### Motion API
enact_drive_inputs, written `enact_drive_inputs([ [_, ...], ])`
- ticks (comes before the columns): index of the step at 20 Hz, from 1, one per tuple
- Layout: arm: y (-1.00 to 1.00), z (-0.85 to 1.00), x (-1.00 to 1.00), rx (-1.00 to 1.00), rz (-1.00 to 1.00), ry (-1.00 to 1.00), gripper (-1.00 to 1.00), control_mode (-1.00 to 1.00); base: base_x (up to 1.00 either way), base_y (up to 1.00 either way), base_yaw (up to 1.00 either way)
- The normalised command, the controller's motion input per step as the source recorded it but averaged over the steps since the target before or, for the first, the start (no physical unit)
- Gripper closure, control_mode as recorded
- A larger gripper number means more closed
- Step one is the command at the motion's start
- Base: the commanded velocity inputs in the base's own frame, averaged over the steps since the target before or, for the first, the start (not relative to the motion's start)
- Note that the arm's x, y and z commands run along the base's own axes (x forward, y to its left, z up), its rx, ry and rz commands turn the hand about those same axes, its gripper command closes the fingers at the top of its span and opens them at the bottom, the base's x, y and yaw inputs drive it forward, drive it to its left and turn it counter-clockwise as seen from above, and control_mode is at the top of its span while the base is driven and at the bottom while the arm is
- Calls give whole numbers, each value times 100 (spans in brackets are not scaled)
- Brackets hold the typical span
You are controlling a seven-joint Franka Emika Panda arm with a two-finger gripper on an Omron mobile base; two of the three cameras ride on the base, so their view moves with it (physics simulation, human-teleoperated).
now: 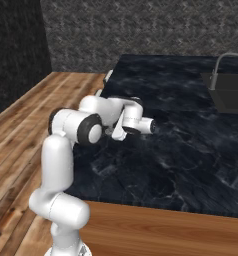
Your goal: Get the candle and the liquor from the cabinet and move them to the dining counter.
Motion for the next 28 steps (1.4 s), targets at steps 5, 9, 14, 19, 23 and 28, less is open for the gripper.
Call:
enact_drive_inputs([
  [5, -6, 41, -51, 0, -11, 11, -100, -100, 0, 0, 0],
  [9, -4, 45, -51, 0, -12, 13, -100, -100, 0, 0, 0],
  [14, -2, 44, -56, 0, -16, 15, -100, -100, 0, 0, 0],
  [19, 0, 38, -59, 0, -19, 13, -100, -100, 0, 0, 0],
  [23, 0, 37, -60, 1, -22, 12, -100, -100, 0, 0, 0],
  [28, 0, 36, -57, 9, -30, 15, -100, -100, 0, 0, 0],
])
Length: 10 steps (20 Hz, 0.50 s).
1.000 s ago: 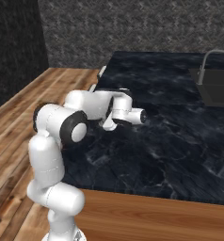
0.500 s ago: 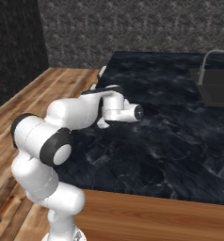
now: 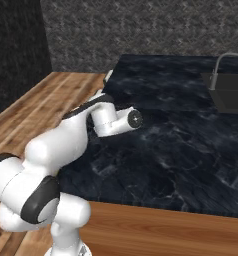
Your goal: Get the candle and the liquor from the cabinet and move them to the dining counter.
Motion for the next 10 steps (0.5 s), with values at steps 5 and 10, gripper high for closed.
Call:
enact_drive_inputs([
  [5, 0, 34, -57, 7, -32, 12, -100, -100, 0, 0, 0],
  [10, 0, 36, -55, 8, -32, 13, -100, -100, 0, 0, 0],
])
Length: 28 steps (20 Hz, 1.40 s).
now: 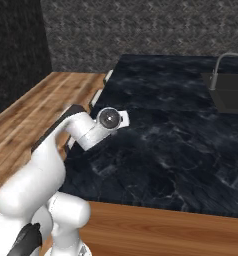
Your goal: Get the candle and the liquor from the cabinet and move them to the dining counter.
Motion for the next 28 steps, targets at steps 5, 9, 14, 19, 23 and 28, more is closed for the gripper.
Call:
enact_drive_inputs([
  [5, -5, 41, -46, 12, -33, 20, -100, -100, 0, 0, 0],
  [9, -12, 38, -47, 13, -31, 18, -100, -100, 0, 0, 0],
  [14, -11, 22, -54, 3, -20, 7, -100, -100, 0, 0, 0],
  [19, 0, 11, -62, 0, -2, 0, -100, -100, 0, 0, 0],
  [23, 19, 16, -52, 0, 3, 0, -100, -100, 0, 0, 0],
  [28, 17, 21, -46, 0, 3, 0, -100, -100, 0, 0, 0],
])
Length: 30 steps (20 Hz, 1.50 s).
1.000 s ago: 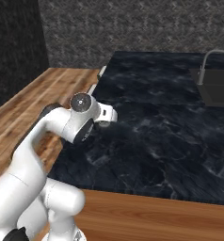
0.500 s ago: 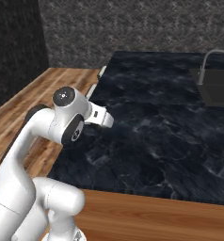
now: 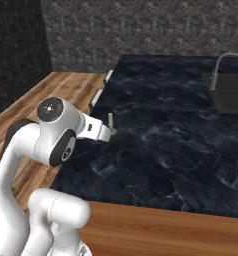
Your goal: Get the candle and the liquor from the cabinet and move them to the dining counter.
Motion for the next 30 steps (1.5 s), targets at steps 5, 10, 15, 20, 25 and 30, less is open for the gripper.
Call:
enact_drive_inputs([
  [5, 10, 19, -49, -1, 0, 0, -100, -100, 0, 0, 0],
  [10, 11, 7, -35, -4, 1, -3, -100, -100, 0, 0, 0],
  [15, 0, 0, 0, 0, 0, 0, -100, -100, 0, 0, 0],
  [20, 0, 0, 0, 0, 0, 0, -100, 100, -21, 0, -1],
  [25, 0, 0, 0, 0, 0, 0, -100, 100, -72, 0, -7],
  [30, 0, 0, 0, 0, 0, 0, -100, 100, -67, 0, -11],
])
